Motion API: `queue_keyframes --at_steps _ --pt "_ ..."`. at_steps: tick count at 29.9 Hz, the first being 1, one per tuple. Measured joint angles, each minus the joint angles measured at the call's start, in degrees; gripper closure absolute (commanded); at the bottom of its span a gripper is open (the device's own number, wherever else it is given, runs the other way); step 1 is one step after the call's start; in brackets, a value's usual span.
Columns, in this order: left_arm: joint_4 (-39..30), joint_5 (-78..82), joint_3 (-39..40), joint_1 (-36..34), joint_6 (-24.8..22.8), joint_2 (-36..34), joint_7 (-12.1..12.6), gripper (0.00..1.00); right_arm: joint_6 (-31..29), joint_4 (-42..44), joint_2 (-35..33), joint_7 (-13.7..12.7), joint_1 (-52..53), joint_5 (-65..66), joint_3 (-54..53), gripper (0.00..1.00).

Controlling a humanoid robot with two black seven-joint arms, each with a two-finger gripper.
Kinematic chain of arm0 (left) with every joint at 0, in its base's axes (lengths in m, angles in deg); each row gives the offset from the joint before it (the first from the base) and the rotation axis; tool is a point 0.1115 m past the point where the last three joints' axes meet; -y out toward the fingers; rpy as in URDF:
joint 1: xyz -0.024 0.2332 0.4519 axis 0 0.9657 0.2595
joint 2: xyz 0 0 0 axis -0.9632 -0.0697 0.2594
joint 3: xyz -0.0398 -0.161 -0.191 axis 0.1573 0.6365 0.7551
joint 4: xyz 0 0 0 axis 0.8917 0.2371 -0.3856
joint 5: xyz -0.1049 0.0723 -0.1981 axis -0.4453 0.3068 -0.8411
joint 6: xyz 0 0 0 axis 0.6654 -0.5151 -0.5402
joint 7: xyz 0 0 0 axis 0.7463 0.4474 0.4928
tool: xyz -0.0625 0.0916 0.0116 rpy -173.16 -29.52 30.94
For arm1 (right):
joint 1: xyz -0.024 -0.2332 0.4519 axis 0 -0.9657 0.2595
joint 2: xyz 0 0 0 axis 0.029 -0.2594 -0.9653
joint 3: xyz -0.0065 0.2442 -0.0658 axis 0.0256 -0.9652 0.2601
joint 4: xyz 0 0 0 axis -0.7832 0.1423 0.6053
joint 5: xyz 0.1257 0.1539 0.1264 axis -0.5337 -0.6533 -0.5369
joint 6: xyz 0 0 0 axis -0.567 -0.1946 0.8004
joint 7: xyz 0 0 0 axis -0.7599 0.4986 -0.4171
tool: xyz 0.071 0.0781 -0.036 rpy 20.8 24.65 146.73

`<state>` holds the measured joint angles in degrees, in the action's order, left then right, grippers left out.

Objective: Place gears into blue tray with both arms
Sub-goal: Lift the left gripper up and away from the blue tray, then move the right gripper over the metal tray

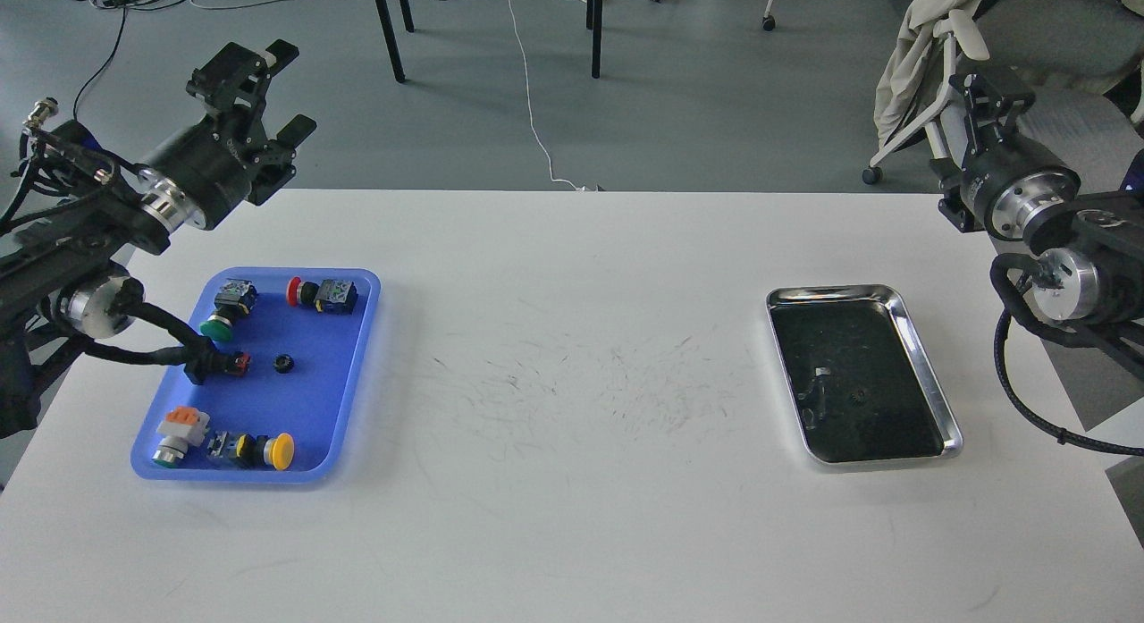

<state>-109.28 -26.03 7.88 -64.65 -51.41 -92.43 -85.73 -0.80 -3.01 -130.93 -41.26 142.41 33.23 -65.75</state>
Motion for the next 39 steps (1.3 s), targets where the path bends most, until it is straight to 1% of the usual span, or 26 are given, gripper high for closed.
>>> queue_keyframes --at_steps 2,3,6,7,8,10,13,16,22,30,33,39 --pt "0.53 -0.91 0.51 0.00 -0.97 0.04 2.42 0.01 0.00 -0.39 -0.18 0.00 0.07 0.47 0.87 0.01" --pt "0.77 -1.65 0.73 0.00 -1.59 0.08 4.33 0.02 0.00 -0.57 -0.20 0.00 0.10 0.56 1.09 0.01" --pt "1.24 -7.62 2.61 -0.01 -3.41 0.05 11.50 0.01 -0.01 -1.07 -0.23 0.00 0.14 0.66 1.37 0.01" --pt "1.29 -10.77 3.55 -0.01 -4.18 -0.11 12.90 0.01 -0.01 -1.16 -0.23 0.00 0.15 0.66 1.39 0.01" --pt "1.31 -13.20 4.12 -0.01 -4.72 -0.28 13.46 0.01 -0.01 -1.22 -0.24 0.00 0.15 0.67 1.40 0.01" --pt "1.34 -17.14 4.85 -0.01 -5.47 -0.44 13.44 0.01 -0.01 -1.23 -0.30 0.00 0.15 0.67 1.48 0.01" --pt "1.33 -19.91 5.42 -0.01 -6.12 -0.44 12.00 0.01 -0.01 -1.33 -0.38 0.00 0.07 0.67 1.65 0.01" --pt "1.10 -23.28 5.74 0.74 -7.56 -0.36 11.62 0.01 -0.01 -2.24 -0.97 0.00 -0.01 0.79 1.75 0.01" --pt "1.70 -25.54 6.39 1.60 -6.73 0.72 11.39 0.01 -0.25 -4.73 -2.67 -0.07 0.14 5.52 4.25 0.01" --pt "3.32 -25.89 8.03 2.57 -6.62 1.13 11.27 0.01 -4.41 -9.73 -7.39 -0.72 2.47 14.31 10.83 0.01" --pt "3.55 -25.90 8.48 2.64 -6.55 1.49 11.22 0.01 -7.46 -11.07 -9.52 -1.71 4.14 17.50 12.81 0.01" --pt "4.60 -25.72 8.58 2.66 -6.09 1.70 11.11 0.01 -15.31 -13.99 -15.09 -6.13 7.62 26.09 17.75 0.02"
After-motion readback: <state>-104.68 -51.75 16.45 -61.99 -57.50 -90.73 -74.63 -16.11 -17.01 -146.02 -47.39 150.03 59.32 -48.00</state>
